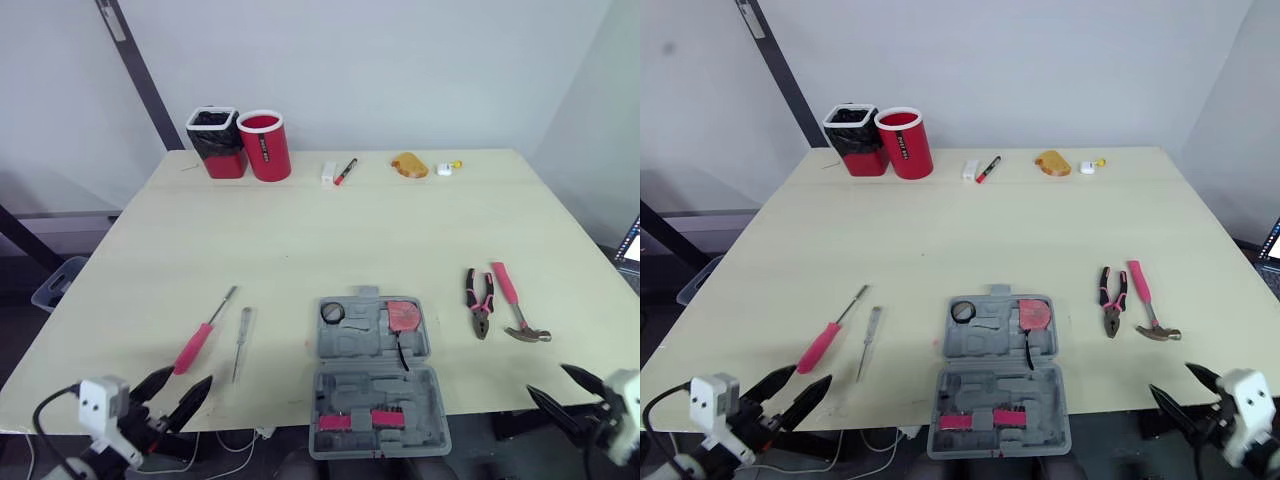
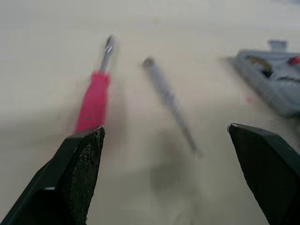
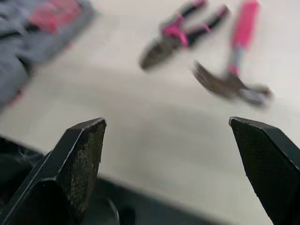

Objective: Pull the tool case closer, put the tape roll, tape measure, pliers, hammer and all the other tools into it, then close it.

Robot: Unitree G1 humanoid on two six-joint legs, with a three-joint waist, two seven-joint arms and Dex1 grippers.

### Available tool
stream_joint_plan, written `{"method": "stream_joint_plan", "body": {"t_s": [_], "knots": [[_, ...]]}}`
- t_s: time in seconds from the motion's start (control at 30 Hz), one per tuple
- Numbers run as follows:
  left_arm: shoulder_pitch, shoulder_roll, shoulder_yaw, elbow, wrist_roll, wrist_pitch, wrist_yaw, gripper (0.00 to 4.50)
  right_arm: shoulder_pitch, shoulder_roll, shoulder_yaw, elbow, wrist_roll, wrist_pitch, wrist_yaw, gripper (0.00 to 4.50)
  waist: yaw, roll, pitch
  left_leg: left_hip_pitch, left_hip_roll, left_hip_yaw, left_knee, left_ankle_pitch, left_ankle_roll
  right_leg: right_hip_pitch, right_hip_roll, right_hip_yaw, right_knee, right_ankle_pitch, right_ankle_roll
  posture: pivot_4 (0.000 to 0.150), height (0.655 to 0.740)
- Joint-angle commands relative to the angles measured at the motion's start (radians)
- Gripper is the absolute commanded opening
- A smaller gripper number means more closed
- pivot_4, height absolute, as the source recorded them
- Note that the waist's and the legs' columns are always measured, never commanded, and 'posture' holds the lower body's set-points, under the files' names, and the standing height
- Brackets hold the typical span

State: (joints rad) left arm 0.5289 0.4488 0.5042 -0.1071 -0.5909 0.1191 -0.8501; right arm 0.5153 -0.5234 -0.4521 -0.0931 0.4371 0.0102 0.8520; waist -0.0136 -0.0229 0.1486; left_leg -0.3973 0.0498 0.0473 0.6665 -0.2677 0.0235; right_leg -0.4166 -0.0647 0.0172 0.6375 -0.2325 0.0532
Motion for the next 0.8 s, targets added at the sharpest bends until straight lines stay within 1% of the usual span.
{"method": "stream_joint_plan", "body": {"t_s": [0.03,0.13,0.27,0.33,0.37,0.4,0.5,0.6,0.7,0.8], "knots": [[-0.010,0.004,0.005,-0.044,-0.012,0.002,0.005,4.50,-0.025,-0.005,-0.028,-0.029,0.023,-0.009,-0.015,4.42,0.001,0.001,0.000,0.000,0.000,0.000,0.000,0.000,0.000,0.000,0.000,0.000,0.000,0.000,0.000,0.150,0.7400],[-0.032,0.018,-0.006,-0.081,-0.029,0.019,-0.007,4.50,-0.058,-0.011,-0.012,-0.060,0.016,0.027,-0.049,4.42,0.002,0.001,0.000,0.000,0.000,0.000,0.000,0.000,0.000,0.000,-0.001,-0.001,0.000,0.000,0.000,0.150,0.7400],[-0.076,0.069,-0.034,-0.148,-0.071,0.062,-0.076,4.50,-0.124,0.001,0.054,-0.139,-0.044,0.087,-0.148,4.42,0.003,0.001,0.000,0.000,-0.001,0.000,0.000,0.000,0.000,0.000,-0.001,-0.002,0.000,0.000,0.000,0.150,0.7400],[-0.127,0.111,-0.056,-0.160,-0.092,0.089,-0.114,4.50,-0.170,0.017,0.105,-0.187,-0.065,0.169,-0.222,4.42,0.003,0.001,0.000,0.000,-0.001,0.000,0.000,0.000,0.000,0.000,0.001,-0.002,0.000,0.001,-0.001,0.150,0.7400],[-0.150,0.138,-0.073,-0.163,-0.089,0.089,-0.151,4.50,-0.197,0.024,0.134,-0.208,-0.105,0.207,-0.277,4.42,0.004,0.001,0.000,0.000,-0.002,0.000,0.000,0.001,0.002,0.000,0.002,-0.003,0.000,0.002,-0.004,0.150,0.7400],[-0.185,0.162,-0.083,-0.165,-0.108,0.111,-0.171,4.50,-0.233,0.035,0.162,-0.231,-0.126,0.292,-0.342,4.42,0.004,0.002,0.000,0.000,-0.002,0.000,0.000,0.003,0.004,0.000,0.002,-0.003,0.000,0.002,-0.004,0.150,0.7400],[-0.284,0.237,-0.135,-0.180,-0.129,0.142,-0.258,4.50,-0.342,0.082,0.242,-0.273,-0.133,0.461,-0.447,4.42,0.003,0.000,0.001,-0.001,-0.002,-0.001,0.000,0.003,0.005,0.000,0.003,-0.003,0.000,0.003,-0.004,0.150,0.7400],[-0.351,0.277,-0.184,-0.194,-0.136,0.154,-0.325,4.50,-0.431,0.159,0.277,-0.294,-0.130,0.585,-0.551,4.42,0.002,0.001,0.000,-0.001,-0.002,0.000,0.001,0.003,0.005,0.000,0.002,-0.003,0.001,0.003,-0.005,0.150,0.7400],[-0.389,0.287,-0.214,-0.212,-0.144,0.165,-0.356,4.50,-0.478,0.204,0.305,-0.290,-0.168,0.647,-0.633,4.42,0.002,0.002,0.000,-0.002,-0.005,0.001,-0.002,0.002,0.006,0.000,0.002,-0.002,0.000,0.003,-0.005,0.150,0.7400],[-0.423,0.291,-0.241,-0.249,-0.163,0.179,-0.383,4.50,-0.525,0.260,0.324,-0.249,-0.217,0.673,-0.727,4.42,0.002,0.001,0.000,-0.003,-0.008,0.001,-0.003,0.002,0.006,0.000,0.003,-0.003,-0.002,0.003,-0.005,0.150,0.7400]]}}
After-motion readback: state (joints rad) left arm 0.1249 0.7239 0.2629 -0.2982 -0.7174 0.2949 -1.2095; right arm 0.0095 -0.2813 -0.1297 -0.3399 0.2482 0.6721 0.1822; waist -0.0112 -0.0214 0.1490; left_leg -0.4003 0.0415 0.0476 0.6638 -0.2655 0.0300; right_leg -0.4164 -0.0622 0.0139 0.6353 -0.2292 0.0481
